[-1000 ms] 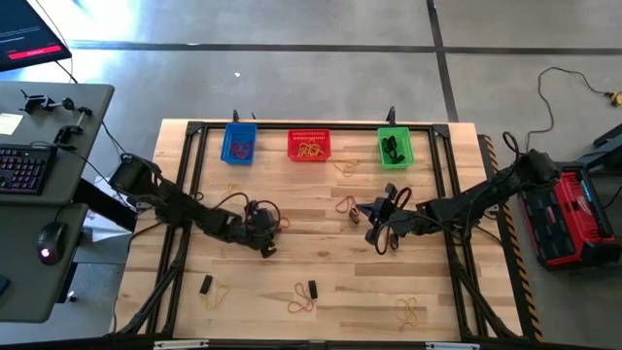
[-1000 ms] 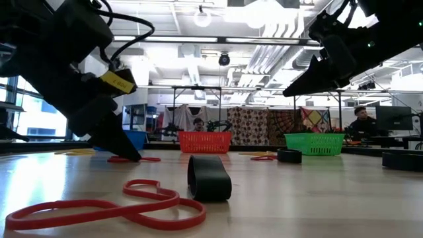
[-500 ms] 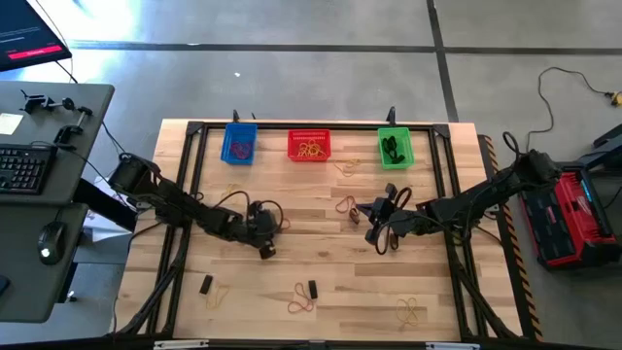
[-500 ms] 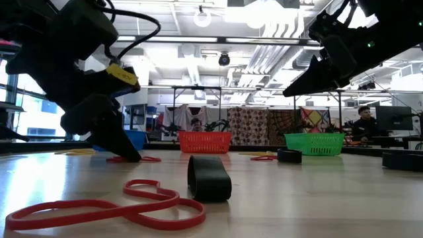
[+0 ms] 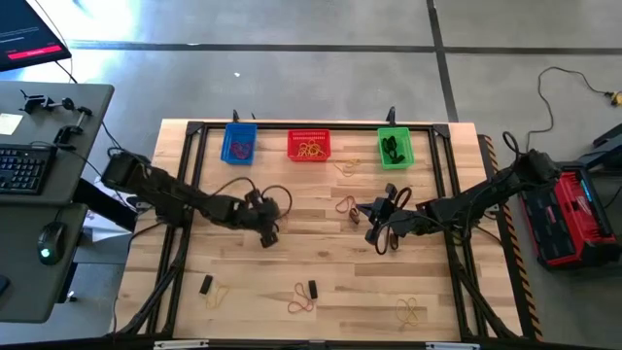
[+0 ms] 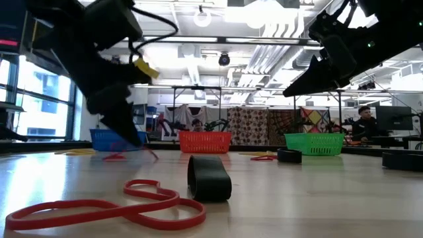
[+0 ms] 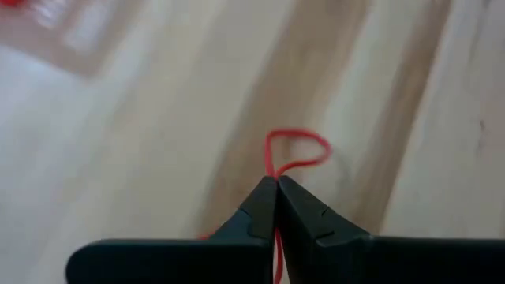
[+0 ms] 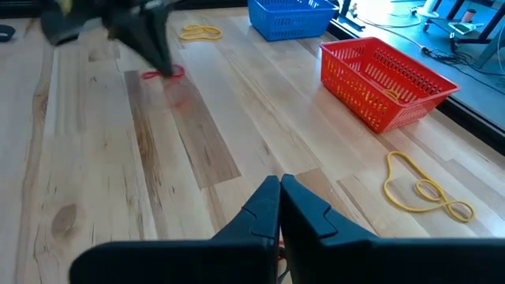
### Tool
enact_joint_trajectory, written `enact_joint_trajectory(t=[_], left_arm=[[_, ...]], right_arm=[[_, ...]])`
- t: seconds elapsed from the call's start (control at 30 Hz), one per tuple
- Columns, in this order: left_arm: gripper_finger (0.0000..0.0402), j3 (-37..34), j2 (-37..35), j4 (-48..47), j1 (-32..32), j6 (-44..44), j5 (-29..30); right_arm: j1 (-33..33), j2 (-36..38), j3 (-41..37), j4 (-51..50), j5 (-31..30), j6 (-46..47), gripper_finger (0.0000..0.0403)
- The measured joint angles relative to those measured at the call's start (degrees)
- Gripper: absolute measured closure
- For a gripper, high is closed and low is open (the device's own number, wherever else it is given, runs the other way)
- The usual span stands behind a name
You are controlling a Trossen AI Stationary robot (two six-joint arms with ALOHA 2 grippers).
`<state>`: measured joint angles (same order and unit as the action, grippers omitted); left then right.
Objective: Sort rubber bands into baskets
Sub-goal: Put the orange rubberband into the blue bin
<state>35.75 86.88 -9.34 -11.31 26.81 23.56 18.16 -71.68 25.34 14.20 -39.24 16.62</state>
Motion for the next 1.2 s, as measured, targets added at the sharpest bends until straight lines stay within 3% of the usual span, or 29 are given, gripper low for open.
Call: enact_joint_trajectory(t=[0.3, 0.6, 0.97, 1.2], left_arm=[[0.0401, 0.1, -11.7, -6.1, 5.0, 0.5, 2.4], [0.0401, 0.1, -20.8, -10.8, 14.1, 1.0, 5.1], [0.0401, 0.1, -24.0, -12.1, 29.5, -3.9, 4.2], [0.0401, 0.1, -24.0, -9.8, 41.8, -10.0, -2.4]], right_arm=[[0.0, 0.0, 0.0, -0.2, 0.0, 0.0, 0.0403], [0.0, 0.0, 0.0, -0.1, 0.0, -0.1, 0.0403], [0.0, 0.0, 0.0, -0.1, 0.0, -0.1, 0.0403], [0.0, 0.0, 0.0, -0.2, 0.0, -0.1, 0.0403]])
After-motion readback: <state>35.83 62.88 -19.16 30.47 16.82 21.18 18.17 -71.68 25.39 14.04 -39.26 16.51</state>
